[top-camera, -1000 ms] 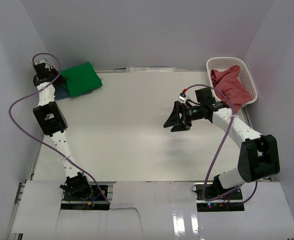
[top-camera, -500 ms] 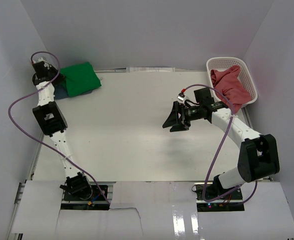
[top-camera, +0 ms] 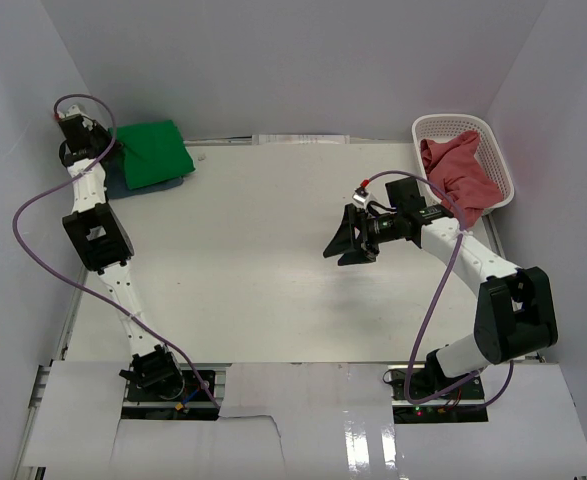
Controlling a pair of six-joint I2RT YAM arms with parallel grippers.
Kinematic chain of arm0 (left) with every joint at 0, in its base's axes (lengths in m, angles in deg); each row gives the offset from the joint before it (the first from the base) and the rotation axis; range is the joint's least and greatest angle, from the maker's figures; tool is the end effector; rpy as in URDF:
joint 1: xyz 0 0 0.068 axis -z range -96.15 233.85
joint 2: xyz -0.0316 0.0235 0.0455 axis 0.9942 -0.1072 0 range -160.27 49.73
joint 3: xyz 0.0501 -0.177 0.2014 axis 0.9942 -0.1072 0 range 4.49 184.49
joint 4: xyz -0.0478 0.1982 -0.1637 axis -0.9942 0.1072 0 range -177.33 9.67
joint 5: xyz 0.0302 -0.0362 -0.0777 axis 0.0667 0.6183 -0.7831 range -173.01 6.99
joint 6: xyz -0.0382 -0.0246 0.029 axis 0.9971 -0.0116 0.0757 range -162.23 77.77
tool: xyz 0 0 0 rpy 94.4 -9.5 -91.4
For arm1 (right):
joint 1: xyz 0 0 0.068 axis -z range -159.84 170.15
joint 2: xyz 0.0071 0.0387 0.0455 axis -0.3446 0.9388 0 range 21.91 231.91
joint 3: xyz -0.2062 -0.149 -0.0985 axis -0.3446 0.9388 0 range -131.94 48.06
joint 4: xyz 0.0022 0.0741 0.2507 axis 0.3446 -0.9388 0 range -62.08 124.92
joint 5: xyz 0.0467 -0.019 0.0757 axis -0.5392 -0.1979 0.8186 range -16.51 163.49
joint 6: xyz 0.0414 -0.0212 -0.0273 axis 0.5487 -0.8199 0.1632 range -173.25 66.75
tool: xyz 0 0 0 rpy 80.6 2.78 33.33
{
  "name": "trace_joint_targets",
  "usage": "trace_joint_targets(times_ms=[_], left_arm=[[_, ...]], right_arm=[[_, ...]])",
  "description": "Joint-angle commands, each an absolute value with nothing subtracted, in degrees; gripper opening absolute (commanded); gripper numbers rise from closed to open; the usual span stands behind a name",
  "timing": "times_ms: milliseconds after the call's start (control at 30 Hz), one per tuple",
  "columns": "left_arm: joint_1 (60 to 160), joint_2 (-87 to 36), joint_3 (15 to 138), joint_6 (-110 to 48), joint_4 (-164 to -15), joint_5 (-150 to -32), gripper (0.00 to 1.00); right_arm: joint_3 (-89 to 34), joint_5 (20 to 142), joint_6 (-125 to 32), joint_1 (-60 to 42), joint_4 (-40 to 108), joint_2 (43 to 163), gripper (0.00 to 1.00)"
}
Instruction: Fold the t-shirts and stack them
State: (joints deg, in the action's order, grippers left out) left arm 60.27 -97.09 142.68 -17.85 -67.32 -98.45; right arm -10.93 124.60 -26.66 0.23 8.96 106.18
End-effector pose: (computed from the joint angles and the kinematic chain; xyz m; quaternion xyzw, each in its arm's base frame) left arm 0.5420 0.2262 0.2286 -0.2837 0.8065 -0.1190 0.5048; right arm 0.2737 0.1287 0.2506 -0.0934 0.8580 0.4920 0.1144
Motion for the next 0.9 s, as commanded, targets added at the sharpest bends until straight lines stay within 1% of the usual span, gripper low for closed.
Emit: trace_joint_targets(times_ms=[0,467,867], left_arm=[[58.7,-90.5,144.2,-18.8,-70.3,-96.4,0.01],[56.7,-92.4,143.7,-17.4,-70.5,-99.0,0.01],[55.9,-93.2,144.3,-17.4,-70.0,-98.2,0.00]], right_arm=[[-10.3,125.3,-26.5,-0.1,10.4,105.8,0.82],[-9.5,125.3,-26.4,-0.1,10.7,106.0,0.82],[-9.7,125.3,-25.8,-0.3,11.8,106.9,0.82]])
